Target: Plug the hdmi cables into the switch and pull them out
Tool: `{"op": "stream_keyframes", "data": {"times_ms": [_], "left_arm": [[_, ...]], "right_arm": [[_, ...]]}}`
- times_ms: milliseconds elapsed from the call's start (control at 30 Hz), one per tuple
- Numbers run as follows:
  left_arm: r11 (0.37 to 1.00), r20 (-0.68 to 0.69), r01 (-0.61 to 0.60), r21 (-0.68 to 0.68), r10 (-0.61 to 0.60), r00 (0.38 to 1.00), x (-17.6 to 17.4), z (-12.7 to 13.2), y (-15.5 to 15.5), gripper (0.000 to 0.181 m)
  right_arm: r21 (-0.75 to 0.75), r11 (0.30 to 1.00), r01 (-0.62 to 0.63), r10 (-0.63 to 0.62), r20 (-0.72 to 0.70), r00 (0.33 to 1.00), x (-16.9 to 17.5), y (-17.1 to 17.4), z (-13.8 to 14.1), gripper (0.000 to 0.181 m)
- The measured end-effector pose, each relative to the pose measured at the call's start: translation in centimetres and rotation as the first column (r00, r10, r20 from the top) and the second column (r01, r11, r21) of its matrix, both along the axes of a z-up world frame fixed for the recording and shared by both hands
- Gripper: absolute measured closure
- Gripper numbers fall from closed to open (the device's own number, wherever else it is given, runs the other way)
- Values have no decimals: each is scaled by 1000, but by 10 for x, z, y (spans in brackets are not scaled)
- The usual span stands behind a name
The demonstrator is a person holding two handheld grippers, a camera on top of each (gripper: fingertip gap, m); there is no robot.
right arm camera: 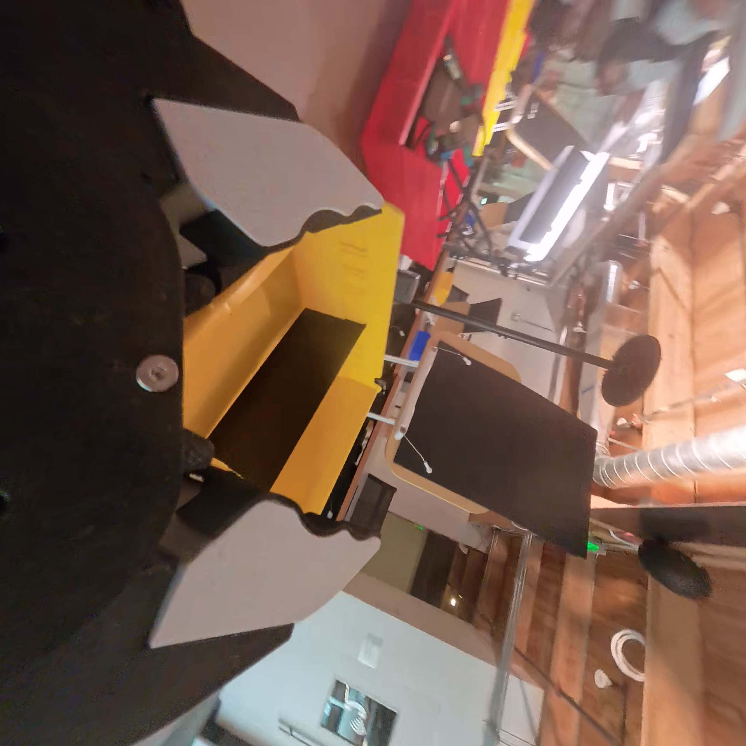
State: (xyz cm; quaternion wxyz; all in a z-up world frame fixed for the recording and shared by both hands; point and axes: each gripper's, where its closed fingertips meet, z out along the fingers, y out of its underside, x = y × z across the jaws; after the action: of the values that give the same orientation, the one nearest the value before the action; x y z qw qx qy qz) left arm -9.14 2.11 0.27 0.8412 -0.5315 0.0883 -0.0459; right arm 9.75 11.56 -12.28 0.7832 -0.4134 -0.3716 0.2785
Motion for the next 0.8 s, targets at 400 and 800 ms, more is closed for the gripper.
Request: {"op": "stream_keyframes", "data": {"times_ms": [400, 800], "left_arm": [[921, 402, -347, 177, 254, 880, -143, 20, -80, 116], [921, 323, -388, 27, 359, 876, -198, 0, -99, 115]], "right_arm": [[214, 977, 10, -94, 388, 917, -42, -21, -45, 48], [238, 965, 111, -206, 422, 883, -53, -5, -52, 38]]}}
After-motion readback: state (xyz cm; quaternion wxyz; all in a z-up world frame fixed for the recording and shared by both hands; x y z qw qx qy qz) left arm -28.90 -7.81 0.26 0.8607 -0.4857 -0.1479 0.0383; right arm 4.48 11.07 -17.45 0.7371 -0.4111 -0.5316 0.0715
